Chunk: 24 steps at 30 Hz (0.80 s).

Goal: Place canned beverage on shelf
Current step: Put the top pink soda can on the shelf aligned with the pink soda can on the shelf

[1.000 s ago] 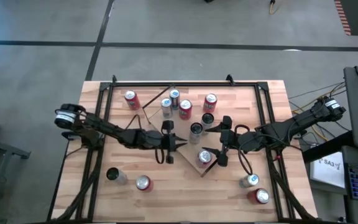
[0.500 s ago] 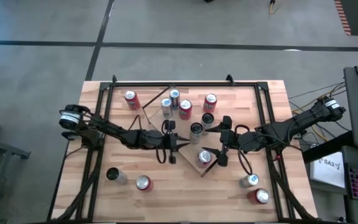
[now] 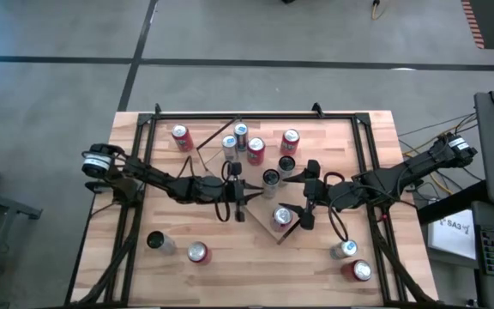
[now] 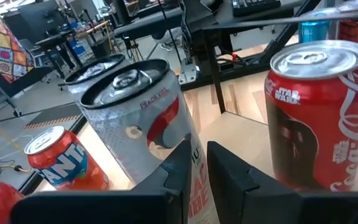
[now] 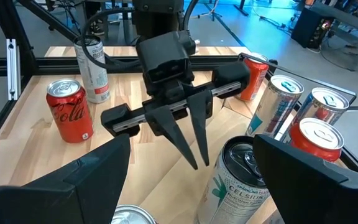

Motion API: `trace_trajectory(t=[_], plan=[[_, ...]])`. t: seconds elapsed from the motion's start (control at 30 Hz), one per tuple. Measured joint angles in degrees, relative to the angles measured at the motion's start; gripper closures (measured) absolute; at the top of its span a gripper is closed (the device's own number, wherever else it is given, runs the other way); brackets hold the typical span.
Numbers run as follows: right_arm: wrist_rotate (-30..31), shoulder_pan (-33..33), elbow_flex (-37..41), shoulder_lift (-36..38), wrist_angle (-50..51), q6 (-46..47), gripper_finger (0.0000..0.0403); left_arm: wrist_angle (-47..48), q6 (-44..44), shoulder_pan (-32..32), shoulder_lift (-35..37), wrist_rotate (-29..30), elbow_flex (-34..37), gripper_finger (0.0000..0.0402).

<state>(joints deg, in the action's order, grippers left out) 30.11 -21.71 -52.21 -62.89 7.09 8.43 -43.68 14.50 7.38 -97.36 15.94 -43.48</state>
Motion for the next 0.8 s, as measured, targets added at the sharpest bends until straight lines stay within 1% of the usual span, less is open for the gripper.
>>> trace_trajectory(t=[0.8], plan=[[0.0, 0.0, 0.02, 0.0, -0.13, 0.13, 0.0075, -1.17, 0.2, -1.65, 0.0, 0.03, -0.02, 0.0365]])
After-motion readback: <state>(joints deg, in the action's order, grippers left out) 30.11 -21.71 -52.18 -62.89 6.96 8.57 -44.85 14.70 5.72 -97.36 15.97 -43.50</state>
